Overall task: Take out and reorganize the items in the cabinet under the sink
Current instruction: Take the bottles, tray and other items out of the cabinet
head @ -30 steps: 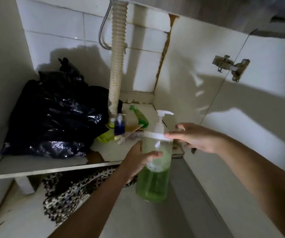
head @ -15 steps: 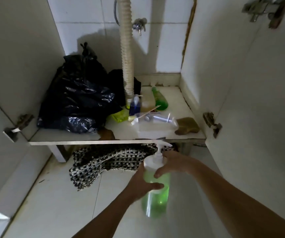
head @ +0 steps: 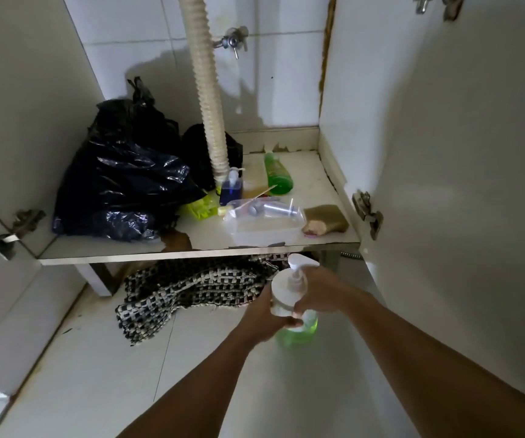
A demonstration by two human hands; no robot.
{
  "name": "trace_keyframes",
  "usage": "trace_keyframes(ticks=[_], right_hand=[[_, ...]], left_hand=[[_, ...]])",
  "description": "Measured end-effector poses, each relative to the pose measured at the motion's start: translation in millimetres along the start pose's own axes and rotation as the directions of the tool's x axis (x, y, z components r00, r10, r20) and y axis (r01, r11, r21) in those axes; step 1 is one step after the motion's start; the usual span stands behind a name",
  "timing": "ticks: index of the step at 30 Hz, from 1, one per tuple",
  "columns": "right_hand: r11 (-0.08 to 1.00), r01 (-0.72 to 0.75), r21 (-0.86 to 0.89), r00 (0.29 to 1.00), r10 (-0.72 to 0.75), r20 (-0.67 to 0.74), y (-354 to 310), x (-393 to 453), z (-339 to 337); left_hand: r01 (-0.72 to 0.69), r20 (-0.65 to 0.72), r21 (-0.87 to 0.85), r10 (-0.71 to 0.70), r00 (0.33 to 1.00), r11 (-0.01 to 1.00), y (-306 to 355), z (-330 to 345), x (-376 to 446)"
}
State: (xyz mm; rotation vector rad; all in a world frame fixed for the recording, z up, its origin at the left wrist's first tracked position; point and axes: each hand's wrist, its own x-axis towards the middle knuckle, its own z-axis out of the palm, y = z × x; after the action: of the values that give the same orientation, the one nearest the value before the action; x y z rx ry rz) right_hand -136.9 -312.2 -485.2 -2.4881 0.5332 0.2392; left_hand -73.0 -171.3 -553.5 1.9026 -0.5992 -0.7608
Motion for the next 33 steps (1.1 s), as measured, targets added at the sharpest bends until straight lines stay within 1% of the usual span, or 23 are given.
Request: trace_keyframes(ticks=[5, 9, 12, 13, 14, 16, 17, 19, 20, 21, 22, 24, 26, 28, 29, 30, 31, 32, 33], right_hand=[[0.989, -0.093, 0.112, 0.995, 0.096, -0.023, 18, -1, 2], [0.989, -0.096, 0.109, 0.994, 0.100, -0.035, 30, -12, 15], [0.991, -0.111, 0.070, 0.992, 0.115, -0.051, 35, -20, 22], [0.989, -0.126, 0.075, 0.990, 0.131, -0.060, 37, -21, 24], [0.983, -0.144, 0.116, 0.987, 0.151, -0.050, 38, -21, 24], [0.971, -0.145, 0.188, 0.989, 0.149, -0.008, 41, -25, 20], [0.971, -0.139, 0.195, 0.990, 0.136, 0.031, 45, -24, 19], [0.963, -0.174, 0.207, 0.981, 0.151, 0.126, 49, -26, 13], [0.966, -0.201, 0.165, 0.970, 0.173, 0.170, 47, -27, 7], [0.969, -0.234, 0.083, 0.953, 0.212, 0.216, 46, -28, 0], [0.954, -0.300, 0.019, 0.926, 0.286, 0.248, 43, -28, -7], [0.921, -0.360, -0.151, 0.908, 0.383, 0.170, 43, -25, -22], [0.896, -0.392, -0.209, 0.905, 0.416, 0.090, 36, -23, -40], [0.908, -0.390, -0.154, 0.920, 0.392, -0.022, 29, -15, -56], [0.923, -0.372, -0.103, 0.927, 0.362, -0.100, 24, -10, -64], [0.934, -0.358, -0.020, 0.918, 0.348, -0.192, 16, -5, -72], [0.945, -0.327, 0.026, 0.902, 0.320, -0.289, 6, 1, -82], [0.956, -0.282, 0.085, 0.866, 0.291, -0.407, -3, 7, -90], [0.961, -0.247, 0.126, 0.830, 0.277, -0.485, -12, 15, -97]], left_hand=[[-0.014, 0.071, 0.061, 0.010, 0.997, 0.998, 2, 10, 13], [-0.033, 0.113, 0.085, 0.023, 0.993, 0.996, -12, 20, 17], [-0.016, 0.104, 0.064, 0.009, 0.994, 0.998, -16, 24, 13], [-0.012, 0.102, 0.062, 0.006, 0.995, 0.998, -16, 25, 11], [-0.016, 0.101, 0.068, 0.009, 0.995, 0.998, -16, 26, 10], [-0.042, 0.103, 0.110, 0.031, 0.994, 0.993, -17, 27, 7], [-0.050, 0.110, 0.142, 0.035, 0.993, 0.989, -17, 27, 7], [-0.055, 0.139, 0.224, 0.024, 0.990, 0.973, -18, 24, 8], [-0.051, 0.147, 0.289, 0.008, 0.989, 0.956, -16, 22, 9], [-0.051, 0.142, 0.363, -0.001, 0.990, 0.930, -12, 18, 10], [-0.050, 0.121, 0.424, -0.003, 0.993, 0.904, -8, 12, 14], [-0.044, 0.068, 0.524, 0.009, 0.998, 0.850, 3, -5, 21], [-0.068, 0.023, 0.571, 0.066, 0.998, 0.818, 20, -27, 31], [-0.103, -0.018, 0.538, 0.134, 0.991, 0.837, 46, -52, 37], [-0.122, -0.043, 0.509, 0.167, 0.985, 0.852, 60, -64, 39], [-0.138, -0.075, 0.474, 0.196, 0.978, 0.870, 73, -76, 42], [-0.149, -0.117, 0.453, 0.225, 0.967, 0.879, 85, -87, 46], [-0.165, -0.162, 0.461, 0.266, 0.950, 0.872, 95, -97, 52], [-0.174, -0.204, 0.498, 0.310, 0.928, 0.849, 105, -108, 58]])
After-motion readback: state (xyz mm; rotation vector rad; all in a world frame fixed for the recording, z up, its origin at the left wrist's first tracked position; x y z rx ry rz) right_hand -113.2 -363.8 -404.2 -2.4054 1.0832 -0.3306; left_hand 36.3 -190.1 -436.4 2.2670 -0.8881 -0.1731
